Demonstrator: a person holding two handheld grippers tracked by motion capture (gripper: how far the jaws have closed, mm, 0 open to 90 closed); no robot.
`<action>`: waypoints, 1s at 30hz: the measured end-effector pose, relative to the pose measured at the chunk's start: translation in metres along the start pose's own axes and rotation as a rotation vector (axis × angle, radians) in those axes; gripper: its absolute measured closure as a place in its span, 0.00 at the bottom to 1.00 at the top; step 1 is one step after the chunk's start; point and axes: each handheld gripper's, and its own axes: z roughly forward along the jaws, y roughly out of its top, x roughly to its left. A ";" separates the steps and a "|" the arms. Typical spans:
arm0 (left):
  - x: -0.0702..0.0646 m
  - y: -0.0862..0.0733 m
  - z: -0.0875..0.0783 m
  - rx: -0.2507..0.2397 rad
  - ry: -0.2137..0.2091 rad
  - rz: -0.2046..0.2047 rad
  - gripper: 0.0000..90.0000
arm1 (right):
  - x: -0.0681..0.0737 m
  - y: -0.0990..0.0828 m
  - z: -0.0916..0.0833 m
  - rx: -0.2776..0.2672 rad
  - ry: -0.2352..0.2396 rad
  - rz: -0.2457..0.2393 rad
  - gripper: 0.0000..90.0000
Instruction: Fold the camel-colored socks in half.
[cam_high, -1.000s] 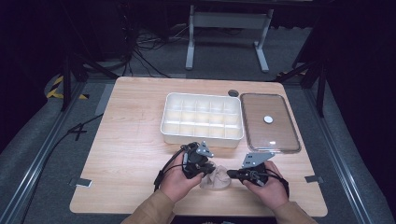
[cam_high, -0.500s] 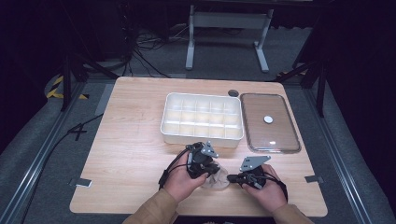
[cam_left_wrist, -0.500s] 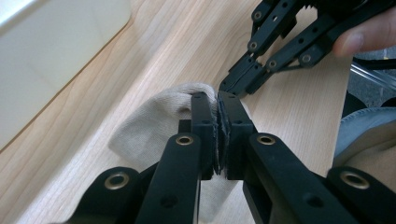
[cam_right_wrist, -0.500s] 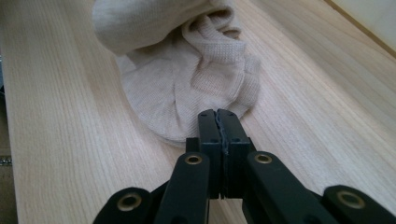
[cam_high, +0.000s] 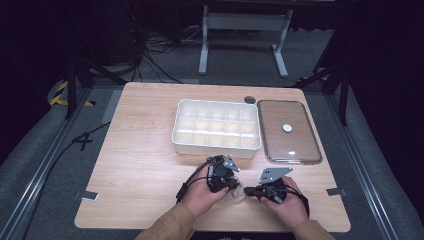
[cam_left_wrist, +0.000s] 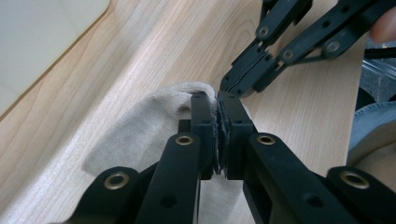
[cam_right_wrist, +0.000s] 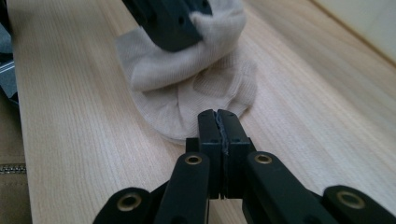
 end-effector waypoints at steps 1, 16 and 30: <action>0.000 0.000 0.001 -0.002 -0.004 -0.001 0.96 | 0.000 0.000 -0.002 -0.006 -0.003 0.002 1.00; 0.002 -0.007 -0.030 -0.118 -0.050 -0.038 0.85 | -0.006 0.002 -0.019 -0.047 -0.030 0.008 1.00; 0.014 -0.035 -0.022 -0.007 0.017 -0.024 0.99 | 0.002 0.024 -0.027 -0.120 -0.010 -0.030 1.00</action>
